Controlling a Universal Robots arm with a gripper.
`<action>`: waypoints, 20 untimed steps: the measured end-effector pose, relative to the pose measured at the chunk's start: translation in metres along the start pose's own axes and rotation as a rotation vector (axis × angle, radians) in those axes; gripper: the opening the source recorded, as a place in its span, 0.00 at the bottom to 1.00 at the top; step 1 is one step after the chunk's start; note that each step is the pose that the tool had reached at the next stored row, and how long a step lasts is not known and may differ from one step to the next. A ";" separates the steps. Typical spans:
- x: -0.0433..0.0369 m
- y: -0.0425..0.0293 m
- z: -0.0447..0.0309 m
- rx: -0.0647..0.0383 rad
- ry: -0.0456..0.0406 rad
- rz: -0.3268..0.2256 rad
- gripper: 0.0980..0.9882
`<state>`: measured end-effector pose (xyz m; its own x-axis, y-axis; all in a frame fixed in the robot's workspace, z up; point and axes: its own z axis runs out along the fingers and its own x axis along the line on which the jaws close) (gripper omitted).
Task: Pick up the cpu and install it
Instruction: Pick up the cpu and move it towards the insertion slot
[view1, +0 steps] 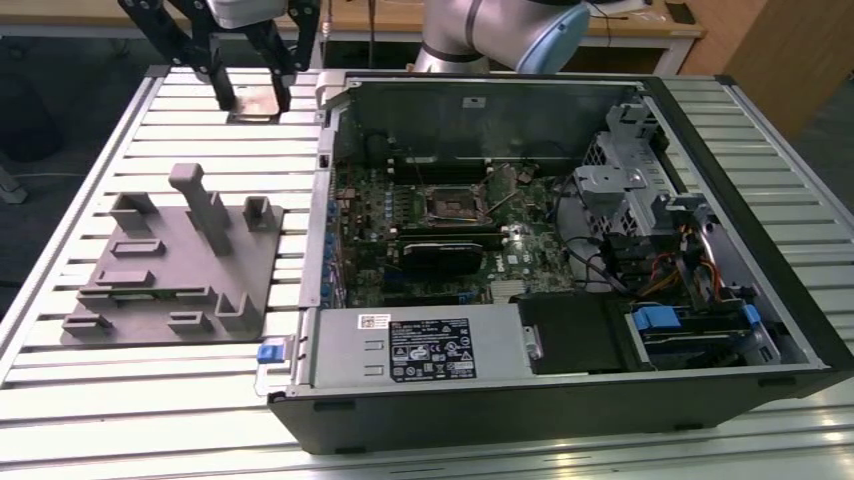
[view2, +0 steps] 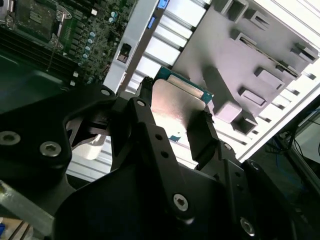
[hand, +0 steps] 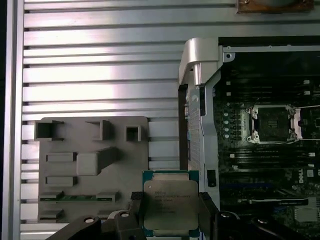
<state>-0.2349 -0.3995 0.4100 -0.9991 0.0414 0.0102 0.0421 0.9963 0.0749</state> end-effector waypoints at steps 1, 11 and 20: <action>-0.0018 0.0001 0.0000 -0.001 0.0001 0.000 0.48; -0.0216 0.0009 0.0000 -0.004 0.0003 0.000 0.48; -0.0533 0.0041 0.0010 -0.006 0.0004 0.000 0.48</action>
<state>-0.1814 -0.3976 0.4088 -0.9991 0.0412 0.0105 0.0419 0.9959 0.0805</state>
